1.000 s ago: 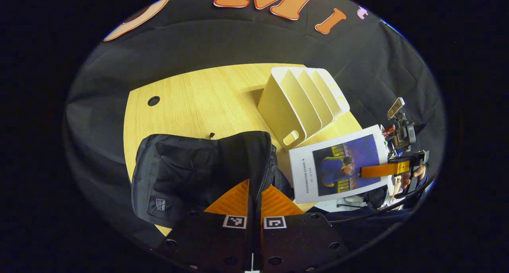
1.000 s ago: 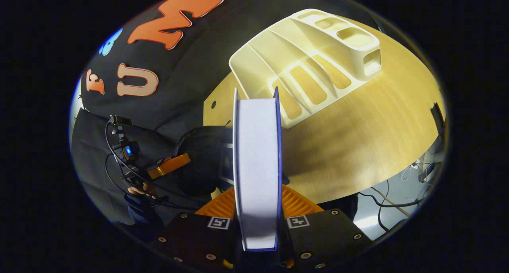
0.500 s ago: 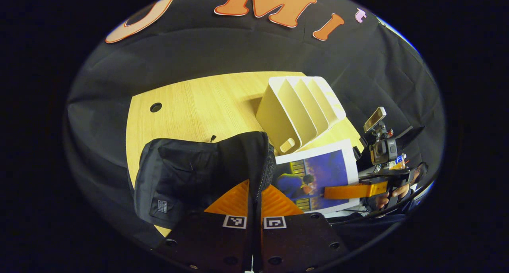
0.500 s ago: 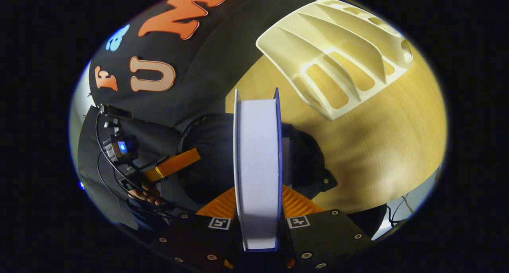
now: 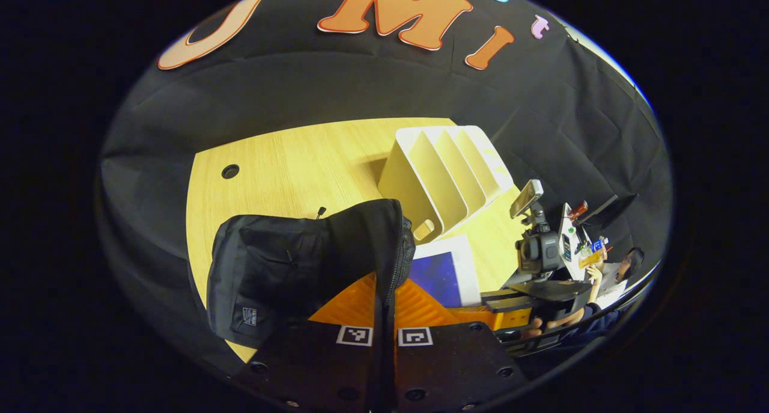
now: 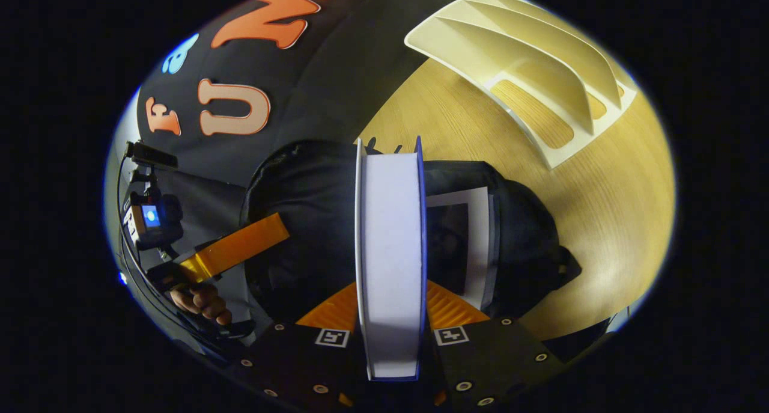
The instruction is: Open the schoolbag, grab two books from the bookshelf and put them into the schoolbag.
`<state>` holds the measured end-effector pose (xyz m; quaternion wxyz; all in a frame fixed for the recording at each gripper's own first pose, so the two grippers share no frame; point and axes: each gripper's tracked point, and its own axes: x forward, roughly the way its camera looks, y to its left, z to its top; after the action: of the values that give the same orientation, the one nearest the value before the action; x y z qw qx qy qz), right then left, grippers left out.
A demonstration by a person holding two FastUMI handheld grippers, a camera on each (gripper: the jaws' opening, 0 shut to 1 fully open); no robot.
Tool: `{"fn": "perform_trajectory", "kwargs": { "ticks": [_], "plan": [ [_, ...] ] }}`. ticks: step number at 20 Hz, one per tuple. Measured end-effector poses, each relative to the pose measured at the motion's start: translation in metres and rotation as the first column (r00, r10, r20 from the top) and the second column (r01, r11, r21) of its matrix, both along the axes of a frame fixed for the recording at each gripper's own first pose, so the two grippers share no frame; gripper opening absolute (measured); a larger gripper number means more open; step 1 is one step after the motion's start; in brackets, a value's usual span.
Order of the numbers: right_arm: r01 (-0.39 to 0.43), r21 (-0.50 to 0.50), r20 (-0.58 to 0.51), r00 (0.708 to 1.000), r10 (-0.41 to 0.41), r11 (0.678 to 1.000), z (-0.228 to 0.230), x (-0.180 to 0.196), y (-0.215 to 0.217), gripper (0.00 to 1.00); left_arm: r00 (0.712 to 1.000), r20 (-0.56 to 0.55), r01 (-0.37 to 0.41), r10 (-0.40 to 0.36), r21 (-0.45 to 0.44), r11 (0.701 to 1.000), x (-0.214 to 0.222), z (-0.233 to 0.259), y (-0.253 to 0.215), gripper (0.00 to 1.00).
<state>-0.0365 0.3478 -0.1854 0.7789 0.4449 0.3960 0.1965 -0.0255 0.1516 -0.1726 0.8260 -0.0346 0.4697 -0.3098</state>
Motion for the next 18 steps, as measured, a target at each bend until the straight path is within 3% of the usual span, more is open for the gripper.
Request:
{"fn": "perform_trajectory", "kwargs": {
  "ticks": [9,13,15,17,18],
  "plan": [
    [0.037,0.056,0.017,0.999,-0.038,0.998,-0.017,0.027,0.029,0.37,1.0,0.012,0.021,-0.021,-0.026,0.999,-0.007,0.005,-0.007,0.02],
    [-0.025,0.052,-0.041,0.999,0.027,0.998,-0.026,0.026,0.046,0.43,1.0,0.007,0.021,-0.021,-0.04,0.999,-0.007,0.003,-0.008,0.02],
    [-0.072,-0.058,-0.021,0.997,0.07,0.996,-0.032,0.027,0.041,0.47,1.0,0.008,0.029,-0.028,-0.055,0.998,-0.007,0.001,-0.009,0.02],
    [-0.103,-0.172,-0.012,0.995,0.103,0.98,-0.038,0.025,0.03,0.58,1.0,0.008,0.017,-0.016,-0.062,0.998,-0.006,-0.003,-0.009,0.02],
    [-0.11,-0.188,-0.003,0.994,0.111,0.976,-0.038,0.023,0.027,0.69,1.0,0.002,0.007,-0.007,-0.069,0.998,-0.007,-0.004,-0.01,0.02]
  ]
}}
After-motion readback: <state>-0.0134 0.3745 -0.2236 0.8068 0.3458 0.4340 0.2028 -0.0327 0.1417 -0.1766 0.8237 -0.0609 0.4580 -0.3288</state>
